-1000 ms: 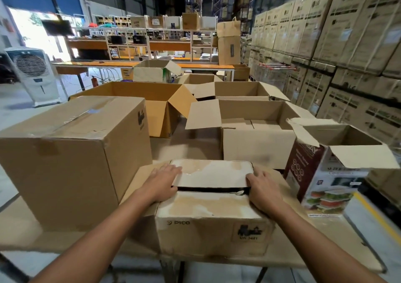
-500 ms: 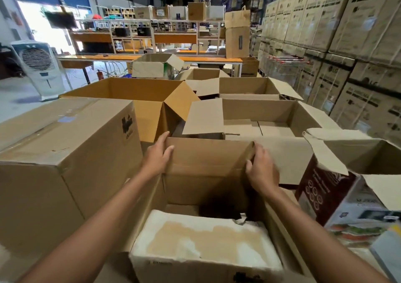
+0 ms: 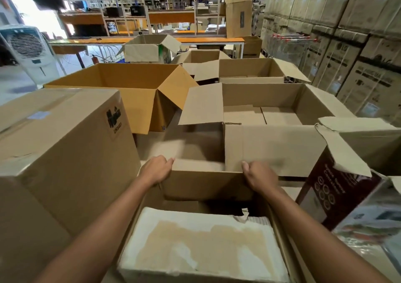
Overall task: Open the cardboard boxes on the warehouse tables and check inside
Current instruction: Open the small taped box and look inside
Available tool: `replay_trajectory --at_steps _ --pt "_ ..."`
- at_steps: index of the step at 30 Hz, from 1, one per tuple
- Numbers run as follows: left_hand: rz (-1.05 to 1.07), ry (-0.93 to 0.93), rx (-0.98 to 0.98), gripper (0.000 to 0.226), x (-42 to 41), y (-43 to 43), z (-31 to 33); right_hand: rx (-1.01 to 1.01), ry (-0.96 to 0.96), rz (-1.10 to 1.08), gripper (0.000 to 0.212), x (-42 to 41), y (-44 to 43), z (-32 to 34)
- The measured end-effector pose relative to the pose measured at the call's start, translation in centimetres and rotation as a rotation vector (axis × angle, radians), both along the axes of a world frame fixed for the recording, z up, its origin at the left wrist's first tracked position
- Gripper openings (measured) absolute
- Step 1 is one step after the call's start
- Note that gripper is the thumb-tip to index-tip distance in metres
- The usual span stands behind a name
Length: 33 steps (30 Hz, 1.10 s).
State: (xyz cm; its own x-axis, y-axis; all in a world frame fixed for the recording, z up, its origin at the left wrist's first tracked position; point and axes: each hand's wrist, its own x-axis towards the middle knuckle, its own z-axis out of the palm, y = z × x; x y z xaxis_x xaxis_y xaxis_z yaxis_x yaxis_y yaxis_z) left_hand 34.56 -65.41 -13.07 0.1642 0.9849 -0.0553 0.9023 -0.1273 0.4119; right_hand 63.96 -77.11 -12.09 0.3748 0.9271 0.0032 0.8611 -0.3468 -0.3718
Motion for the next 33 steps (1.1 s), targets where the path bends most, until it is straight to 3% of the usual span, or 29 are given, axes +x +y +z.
replay_trajectory --at_steps 4,7,10,13,15,17,19,23,26,29,33 --pt "-0.028 0.03 0.089 0.048 0.3 -1.2 0.8 0.1 -0.07 0.004 0.042 -0.5 -1.2 0.9" --pt "-0.116 0.123 0.251 0.032 0.2 -3.0 1.9 0.196 -0.109 0.01 0.032 -1.9 -2.8 2.3" --pt "-0.267 0.031 0.376 0.023 -0.1 -6.3 3.4 0.229 -0.076 0.183 0.025 -3.5 -5.2 4.1" --pt "-0.403 -0.025 0.164 0.024 -0.5 -10.5 4.6 -0.093 0.092 0.386 0.044 -5.5 -8.0 5.4" --pt "-0.432 -0.015 -0.043 0.031 -0.9 -12.5 5.3 -0.341 0.117 0.41 0.073 -6.6 -9.2 5.8" --pt "-0.462 0.002 -0.149 0.035 -1.4 -13.8 5.7 -0.482 0.106 0.395 0.077 -7.4 -10.2 5.9" --pt "-0.489 0.03 -0.133 0.03 -2.0 -14.8 6.2 -0.439 0.079 0.379 0.059 -7.8 -11.1 6.1" --pt "-0.493 -0.036 0.117 0.018 -2.7 -16.7 8.7 -0.123 -0.085 0.289 0.061 -8.2 -13.5 8.3" --pt "-0.5 -0.163 0.219 0.034 -3.6 -18.0 11.5 0.017 -0.085 0.291 0.042 -8.6 -15.4 10.9" --pt "-0.519 -0.186 0.16 0.053 -4.5 -19.2 14.0 -0.003 0.11 0.33 0.038 -8.1 -17.1 13.1" --pt "-0.607 -0.101 -0.136 0.044 -5.8 -21.5 15.8 -0.144 0.282 0.422 0.057 -8.4 -20.4 14.7"
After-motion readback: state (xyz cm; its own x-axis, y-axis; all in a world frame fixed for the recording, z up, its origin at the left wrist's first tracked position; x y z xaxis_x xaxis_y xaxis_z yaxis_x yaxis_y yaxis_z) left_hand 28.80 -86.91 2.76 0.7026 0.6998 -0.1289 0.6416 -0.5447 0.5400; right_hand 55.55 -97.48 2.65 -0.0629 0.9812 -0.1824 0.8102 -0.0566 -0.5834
